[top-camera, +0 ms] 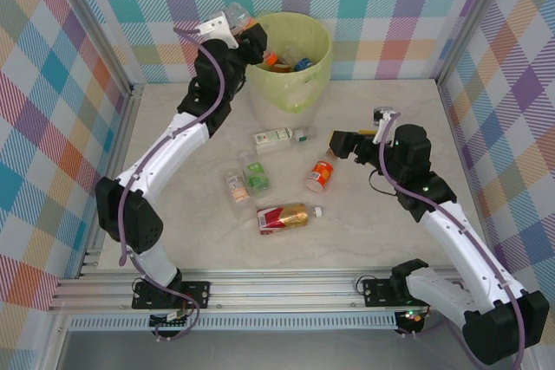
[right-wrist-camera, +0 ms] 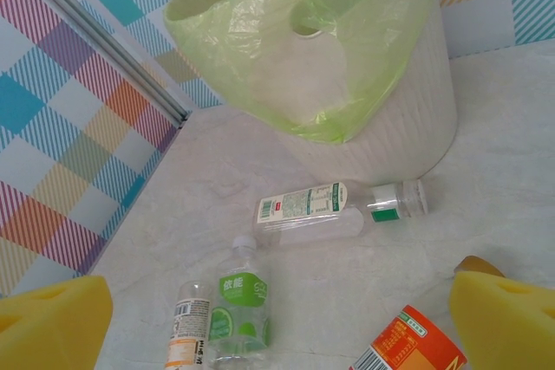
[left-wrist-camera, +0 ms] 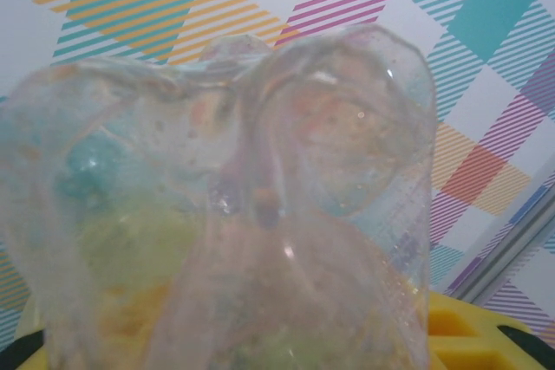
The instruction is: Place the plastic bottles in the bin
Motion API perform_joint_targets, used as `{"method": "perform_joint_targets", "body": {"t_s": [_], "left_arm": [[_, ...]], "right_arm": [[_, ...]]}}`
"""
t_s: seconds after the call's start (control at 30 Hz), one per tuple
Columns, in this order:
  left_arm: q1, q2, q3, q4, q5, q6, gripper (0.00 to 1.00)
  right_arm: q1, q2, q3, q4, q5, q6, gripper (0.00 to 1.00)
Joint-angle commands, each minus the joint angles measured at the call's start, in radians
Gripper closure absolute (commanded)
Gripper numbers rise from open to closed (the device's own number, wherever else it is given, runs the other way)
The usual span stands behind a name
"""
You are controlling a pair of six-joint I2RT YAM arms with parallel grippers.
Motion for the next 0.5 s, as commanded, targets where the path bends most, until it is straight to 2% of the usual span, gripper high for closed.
{"method": "perform_joint_targets", "body": {"t_s": [0.0,0.23,0.47], "left_arm": [[0.018,0.069,0.08,0.05,-0.018,0.063,0.57],[0.055,0.247,0.343,-0.062,0.021,0.073,0.57],[0.048,0.435,0.646,-0.332,0.114,0.123,0.57]], "right_arm": [[0.006,-0.02,0.008,-0.01,0.015,-0.028,0.0],[0.006,-0.01,0.001,-0.01,0.026,-0.011,0.0],[0.005,-0.033,-0.005,-0.031,0.045,-0.009,0.0]]}}
